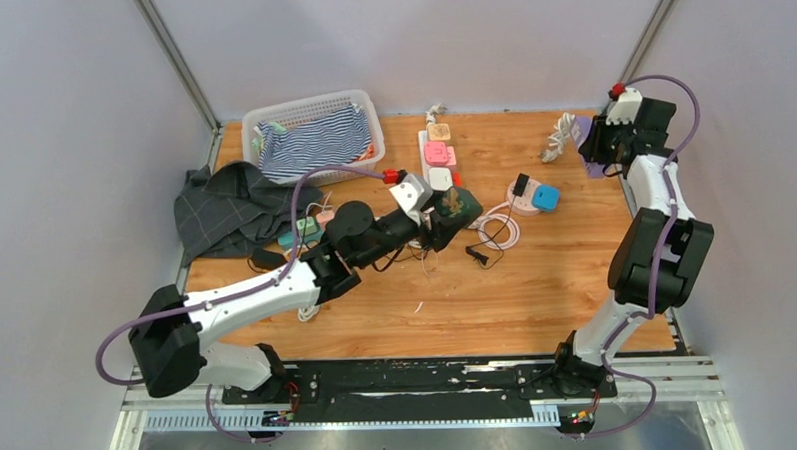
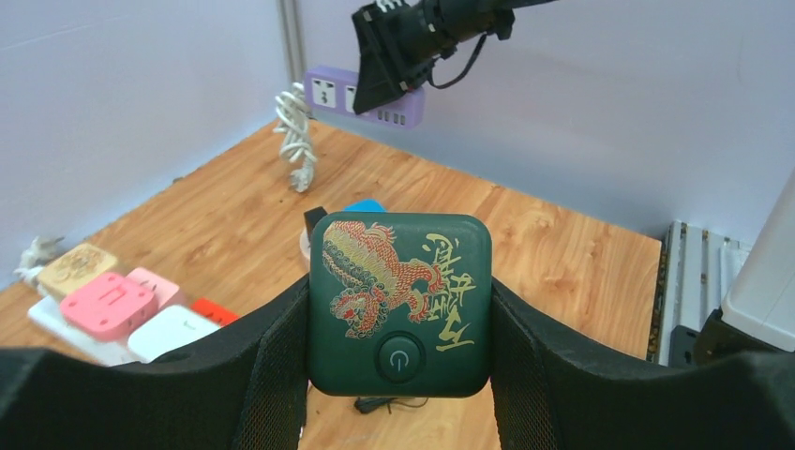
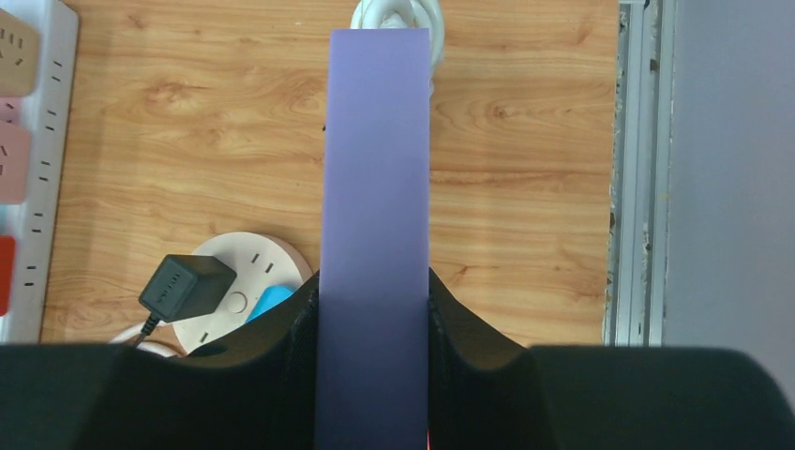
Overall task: Pull the plug off the socket
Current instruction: Place the socket at the corner of the board.
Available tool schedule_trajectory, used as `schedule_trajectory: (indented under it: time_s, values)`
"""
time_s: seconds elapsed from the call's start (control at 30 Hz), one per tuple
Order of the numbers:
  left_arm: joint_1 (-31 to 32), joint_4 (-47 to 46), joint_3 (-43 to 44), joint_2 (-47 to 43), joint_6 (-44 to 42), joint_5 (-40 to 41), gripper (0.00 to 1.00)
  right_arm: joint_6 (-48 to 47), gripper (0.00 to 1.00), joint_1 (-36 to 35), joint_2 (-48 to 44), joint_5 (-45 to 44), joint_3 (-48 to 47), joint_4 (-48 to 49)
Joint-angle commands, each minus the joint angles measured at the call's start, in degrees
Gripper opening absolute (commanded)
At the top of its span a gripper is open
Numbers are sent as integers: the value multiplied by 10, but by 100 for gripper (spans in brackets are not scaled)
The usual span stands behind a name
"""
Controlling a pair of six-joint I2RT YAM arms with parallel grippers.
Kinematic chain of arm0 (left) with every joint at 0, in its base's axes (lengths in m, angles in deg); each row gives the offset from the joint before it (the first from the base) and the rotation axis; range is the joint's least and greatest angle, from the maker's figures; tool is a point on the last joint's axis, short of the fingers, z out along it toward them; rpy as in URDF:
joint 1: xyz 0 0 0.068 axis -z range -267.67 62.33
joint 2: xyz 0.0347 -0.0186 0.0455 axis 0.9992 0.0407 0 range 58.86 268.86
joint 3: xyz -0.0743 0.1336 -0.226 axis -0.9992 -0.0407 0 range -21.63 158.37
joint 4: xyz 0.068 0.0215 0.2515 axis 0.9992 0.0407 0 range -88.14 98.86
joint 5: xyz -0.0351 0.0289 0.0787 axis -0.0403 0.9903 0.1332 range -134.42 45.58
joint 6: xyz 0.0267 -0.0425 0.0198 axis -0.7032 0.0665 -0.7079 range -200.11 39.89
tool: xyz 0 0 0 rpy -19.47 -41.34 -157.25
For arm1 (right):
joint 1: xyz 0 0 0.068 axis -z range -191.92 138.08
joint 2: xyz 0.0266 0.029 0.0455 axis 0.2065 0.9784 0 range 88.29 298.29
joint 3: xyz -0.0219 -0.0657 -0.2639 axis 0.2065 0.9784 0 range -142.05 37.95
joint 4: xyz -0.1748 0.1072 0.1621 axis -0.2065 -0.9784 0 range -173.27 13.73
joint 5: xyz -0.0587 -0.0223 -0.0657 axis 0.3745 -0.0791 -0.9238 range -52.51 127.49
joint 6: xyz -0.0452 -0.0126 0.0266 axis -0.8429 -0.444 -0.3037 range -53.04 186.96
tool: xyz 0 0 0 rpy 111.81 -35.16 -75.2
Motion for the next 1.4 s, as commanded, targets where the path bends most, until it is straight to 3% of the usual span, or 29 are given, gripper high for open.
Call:
schedule_trajectory:
  time_s: [0.0, 0.17, 0.3, 0.53, 0.93, 1.1, 1.37]
  values:
    - [-11, -23, 69, 57, -17, -73, 0, 21, 0, 4, -8, -3, -38, 54]
    - [-12, -22, 143, 134, 22, -147, 0, 12, 0, 4, 81, -133, -40, -6]
    - [-12, -23, 160, 184, 56, -174, 0, -1, 0, 3, 115, -162, -42, -39]
    - [-12, -22, 125, 195, 52, -147, 0, -32, 0, -6, 129, -163, -20, -51]
    - [-12, -22, 116, 205, 60, -161, 0, -82, 33, -11, 130, -105, 25, -97]
    - [-12, -22, 120, 212, 69, -166, 0, -97, 61, -8, 116, -98, 36, -125]
    - [2, -23, 134, 230, 78, -173, 0, -130, 92, -6, 35, -110, 79, -128]
